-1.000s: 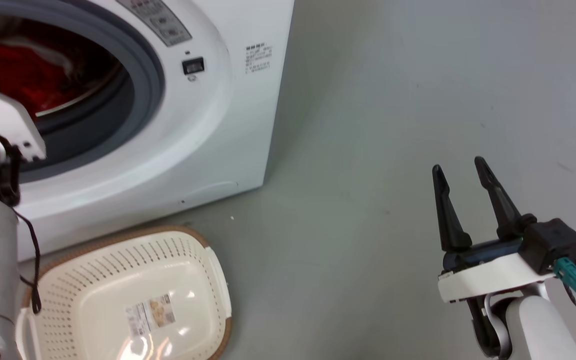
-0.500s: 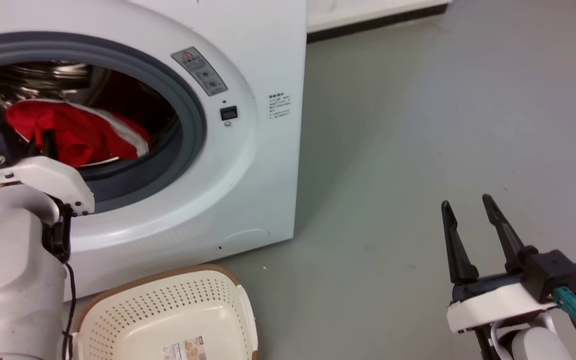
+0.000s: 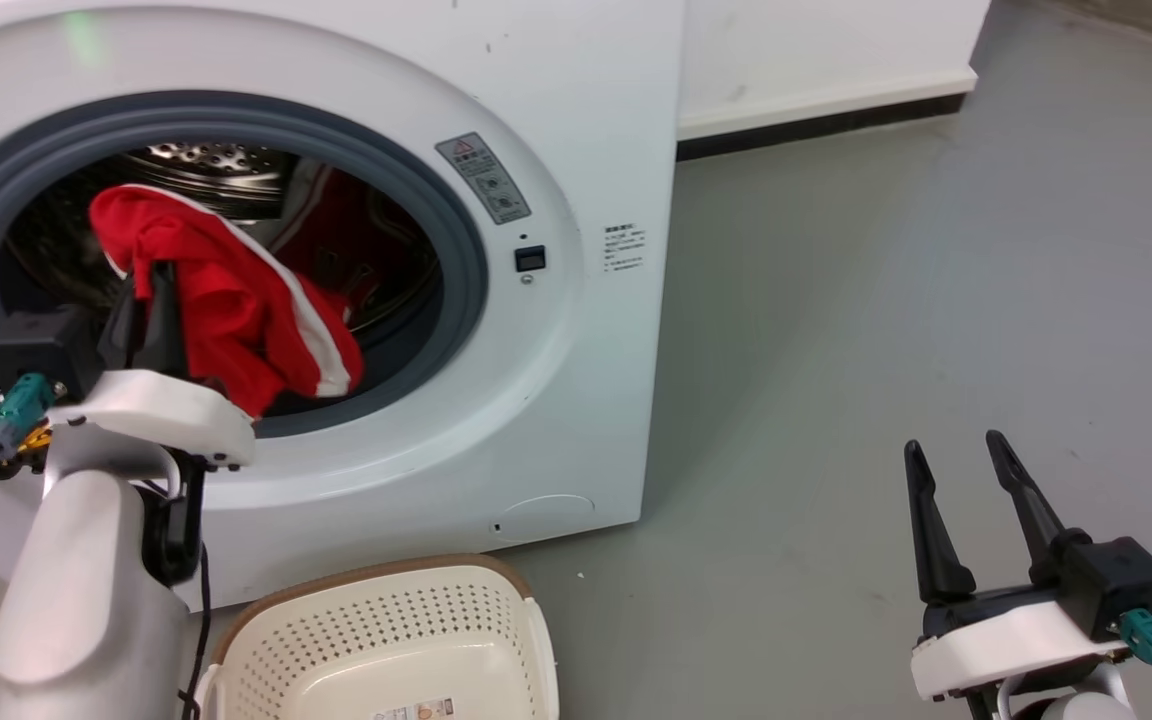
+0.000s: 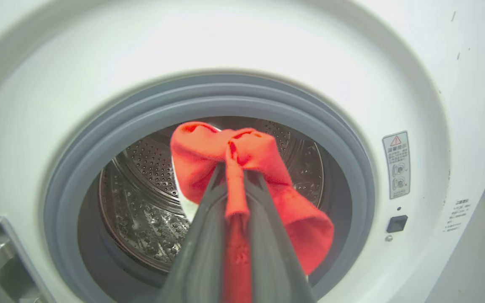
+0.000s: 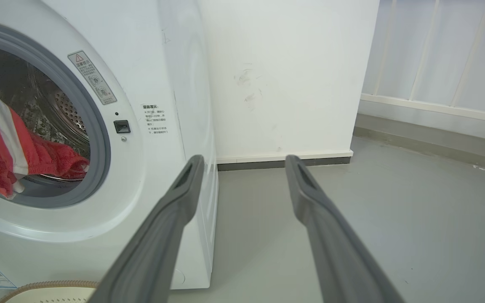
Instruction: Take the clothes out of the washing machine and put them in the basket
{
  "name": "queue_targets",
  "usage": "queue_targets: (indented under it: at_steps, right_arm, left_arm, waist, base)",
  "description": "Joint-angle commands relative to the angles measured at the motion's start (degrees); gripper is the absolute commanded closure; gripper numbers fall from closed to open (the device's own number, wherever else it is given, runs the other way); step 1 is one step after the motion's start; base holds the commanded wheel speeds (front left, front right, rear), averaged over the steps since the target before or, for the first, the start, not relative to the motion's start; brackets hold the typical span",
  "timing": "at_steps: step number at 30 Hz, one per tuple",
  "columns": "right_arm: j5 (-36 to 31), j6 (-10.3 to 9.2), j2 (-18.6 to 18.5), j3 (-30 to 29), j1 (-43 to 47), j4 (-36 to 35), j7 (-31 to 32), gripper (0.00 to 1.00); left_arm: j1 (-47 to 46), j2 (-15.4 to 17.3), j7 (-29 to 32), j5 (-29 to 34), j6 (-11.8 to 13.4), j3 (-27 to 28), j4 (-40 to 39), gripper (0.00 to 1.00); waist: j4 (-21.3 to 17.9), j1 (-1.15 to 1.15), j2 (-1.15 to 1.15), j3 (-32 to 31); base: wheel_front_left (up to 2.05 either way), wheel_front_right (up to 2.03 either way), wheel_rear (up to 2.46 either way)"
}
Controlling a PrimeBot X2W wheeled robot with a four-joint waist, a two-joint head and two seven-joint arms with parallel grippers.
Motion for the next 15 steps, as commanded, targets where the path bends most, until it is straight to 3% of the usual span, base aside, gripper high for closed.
queue_targets:
  at_steps: [1, 9, 15]
  right_arm:
    - [-0.5, -0.04, 0.1, -0.2, 0.9, -0.2, 0.1, 0.0]
    - [-1.2, -0.04, 0.1, -0.5, 1.8, -1.7, 1.2, 0.0]
    - [-1.6, -0.04, 0.1, -0.4, 1.5, -2.7, 1.8, 0.0]
  left_arm:
    - [1.9, -0.4, 0.4, 0.2, 0.6, -0.1, -3.3, 1.0]
    - [13.9, -1.4, 6.5, 0.1, 4.3, -0.8, -25.0, 1.0]
    - [23.1, -3.4, 9.2, -0.7, 6.9, -1.2, -33.4, 1.0]
  waist:
    - [1.1, 0.01, 0.0, -0.8]
    - [3.6, 0.01, 0.0, -1.1]
    - [5.0, 0.01, 0.0, 0.4]
  base:
    - [0.0, 0.0, 0.0]
    - [0.0, 0.0, 0.0]
    - [0.0, 0.0, 0.0]
